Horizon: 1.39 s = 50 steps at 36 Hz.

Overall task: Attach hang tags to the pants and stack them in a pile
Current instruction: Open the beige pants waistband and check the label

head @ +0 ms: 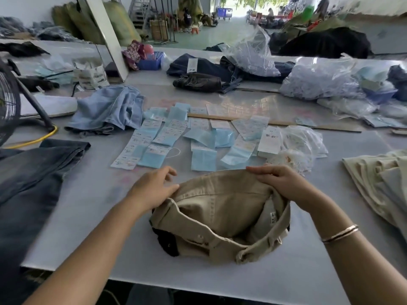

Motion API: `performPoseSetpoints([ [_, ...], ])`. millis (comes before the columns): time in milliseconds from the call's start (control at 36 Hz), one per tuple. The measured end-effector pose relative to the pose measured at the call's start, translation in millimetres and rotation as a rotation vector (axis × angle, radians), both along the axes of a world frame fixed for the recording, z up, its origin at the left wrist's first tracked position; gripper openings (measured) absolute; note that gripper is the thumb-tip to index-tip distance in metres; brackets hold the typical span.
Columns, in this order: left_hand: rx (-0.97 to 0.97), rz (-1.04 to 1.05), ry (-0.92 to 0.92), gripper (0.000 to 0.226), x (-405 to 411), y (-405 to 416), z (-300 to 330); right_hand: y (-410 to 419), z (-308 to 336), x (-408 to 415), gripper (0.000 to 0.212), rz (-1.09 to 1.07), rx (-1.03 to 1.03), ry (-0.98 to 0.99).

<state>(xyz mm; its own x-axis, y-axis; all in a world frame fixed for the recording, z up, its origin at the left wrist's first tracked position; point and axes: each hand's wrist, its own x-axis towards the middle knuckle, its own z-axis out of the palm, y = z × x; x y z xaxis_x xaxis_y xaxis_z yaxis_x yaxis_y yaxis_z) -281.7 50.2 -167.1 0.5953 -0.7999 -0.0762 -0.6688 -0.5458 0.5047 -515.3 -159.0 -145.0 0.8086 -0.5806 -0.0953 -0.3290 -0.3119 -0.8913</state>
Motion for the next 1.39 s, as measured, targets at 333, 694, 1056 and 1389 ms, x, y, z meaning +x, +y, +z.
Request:
performPoseSetpoints([
  [333, -0.115, -0.293, 0.13, 0.041, -148.2, -57.6, -3.3, 15.3, -10.6, 11.7, 0.037, -0.175, 0.385, -0.302],
  [694, -0.473, 0.011, 0.914, 0.013, -149.0, -68.7, -43.2, 27.9, -32.7, 11.3, 0.088, -0.092, 0.479, -0.399],
  [1056, -0.67, 0.253, 1.4, 0.011, -146.7, -59.8, -46.0, 46.5, -29.8, 6.2, 0.044, -0.167, 0.231, -0.435],
  [1389, -0.828, 0.195, 1.622, 0.025, -150.7, -47.4, -52.9, 55.0, -33.3, -1.6, 0.074, -0.177, 0.196, -0.272],
])
